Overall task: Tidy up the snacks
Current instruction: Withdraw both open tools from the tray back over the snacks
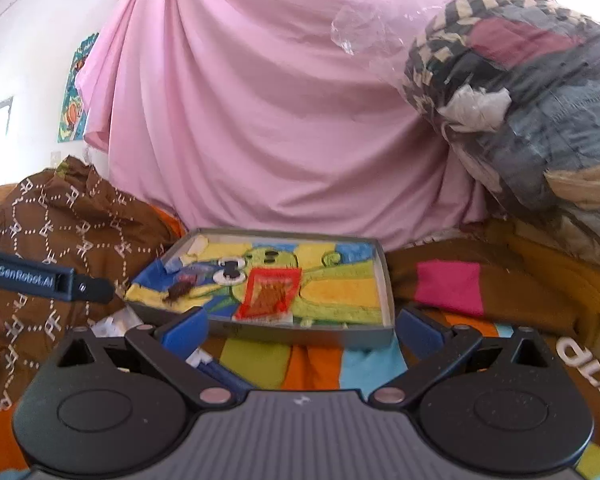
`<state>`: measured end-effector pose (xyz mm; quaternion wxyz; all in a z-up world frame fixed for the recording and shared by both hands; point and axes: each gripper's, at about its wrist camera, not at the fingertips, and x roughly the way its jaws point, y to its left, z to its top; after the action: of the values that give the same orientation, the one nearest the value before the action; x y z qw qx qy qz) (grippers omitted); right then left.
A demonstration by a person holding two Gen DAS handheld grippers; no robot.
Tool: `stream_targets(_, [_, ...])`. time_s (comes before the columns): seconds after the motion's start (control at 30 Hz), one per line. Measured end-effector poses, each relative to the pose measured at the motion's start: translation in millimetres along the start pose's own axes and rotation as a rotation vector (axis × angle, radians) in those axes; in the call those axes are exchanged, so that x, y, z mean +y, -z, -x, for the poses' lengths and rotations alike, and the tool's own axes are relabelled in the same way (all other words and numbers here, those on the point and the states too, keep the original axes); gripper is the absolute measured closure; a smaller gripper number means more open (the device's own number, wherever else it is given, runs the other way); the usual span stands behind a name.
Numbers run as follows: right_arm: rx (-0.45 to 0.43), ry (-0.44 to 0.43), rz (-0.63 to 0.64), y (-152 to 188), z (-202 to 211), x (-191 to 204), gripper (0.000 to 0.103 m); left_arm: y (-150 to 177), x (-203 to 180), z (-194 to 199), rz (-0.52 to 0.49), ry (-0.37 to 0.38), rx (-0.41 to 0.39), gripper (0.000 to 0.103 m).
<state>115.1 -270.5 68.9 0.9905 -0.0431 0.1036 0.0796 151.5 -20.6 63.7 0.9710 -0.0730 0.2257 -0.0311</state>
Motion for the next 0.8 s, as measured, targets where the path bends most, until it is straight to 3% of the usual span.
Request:
stream_targets(0.17, [0.080, -0.011, 0.011, 10.9, 15.3, 0.2, 0.000, 30.8, 1.4, 6.6, -0.011, -0.006, 0.132, 0.005])
stream_targets(0.33, [0.145, -0.028, 0.011, 24.0, 29.2, 3.4, 0.000, 53.4, 4.2, 11.9, -0.018, -0.007, 0.204, 0.005])
stream_targets(0.63, [0.309, -0.092, 0.039, 45.8, 28.4, 7.4, 0.000, 84.4, 2.6, 13.5, -0.050, 0.075, 0.372, 0.006])
stream_targets(0.8, [0.357, -0.108, 0.051, 58.5, 22.4, 10.6, 0.000, 94.6, 2.9, 7.4, -0.058, 0.111, 0.457, 0.007])
